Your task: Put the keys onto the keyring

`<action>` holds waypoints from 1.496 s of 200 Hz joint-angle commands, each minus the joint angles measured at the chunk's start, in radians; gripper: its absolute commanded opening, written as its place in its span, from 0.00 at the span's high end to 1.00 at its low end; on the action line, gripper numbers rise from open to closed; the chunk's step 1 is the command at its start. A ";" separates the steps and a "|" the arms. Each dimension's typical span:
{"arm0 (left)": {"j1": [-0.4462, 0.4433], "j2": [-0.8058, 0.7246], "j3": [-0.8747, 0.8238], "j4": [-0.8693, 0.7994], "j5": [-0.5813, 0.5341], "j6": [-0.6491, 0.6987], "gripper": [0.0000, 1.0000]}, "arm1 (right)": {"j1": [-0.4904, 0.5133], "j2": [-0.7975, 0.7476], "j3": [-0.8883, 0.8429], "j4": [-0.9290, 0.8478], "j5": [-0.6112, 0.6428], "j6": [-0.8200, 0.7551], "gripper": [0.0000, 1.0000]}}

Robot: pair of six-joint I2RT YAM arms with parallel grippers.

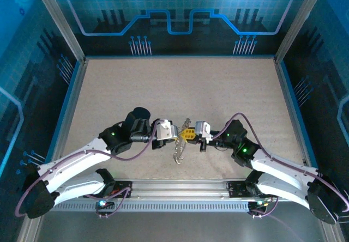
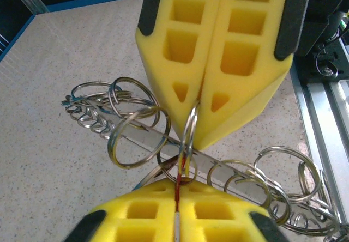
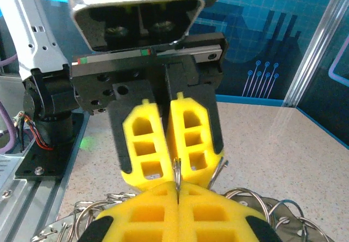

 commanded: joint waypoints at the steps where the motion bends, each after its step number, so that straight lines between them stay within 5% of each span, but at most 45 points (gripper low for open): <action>1: 0.001 0.000 -0.003 0.031 0.005 0.000 0.97 | -0.003 -0.035 0.034 -0.042 0.028 -0.030 1.00; 27: 0.001 0.003 0.013 0.003 0.019 0.015 0.98 | -0.002 -0.059 0.021 -0.061 0.048 -0.039 1.00; 44: 0.001 0.006 -0.019 0.050 0.046 -0.005 0.77 | -0.003 -0.074 0.016 -0.055 0.039 -0.036 1.00; 90: 0.002 0.001 -0.119 0.119 0.107 -0.010 0.52 | -0.012 -0.118 -0.004 -0.036 -0.044 -0.074 1.00; 166: 0.005 -0.061 -0.236 0.392 0.175 -0.146 0.50 | -0.022 -0.141 -0.007 -0.032 -0.103 -0.083 1.00; 259: 0.006 -0.025 -0.210 0.367 0.166 -0.098 0.48 | -0.023 -0.101 0.014 -0.026 -0.133 -0.099 1.00; 299: 0.012 0.000 -0.171 0.327 0.204 -0.065 0.62 | -0.023 -0.096 0.017 -0.030 -0.137 -0.105 1.00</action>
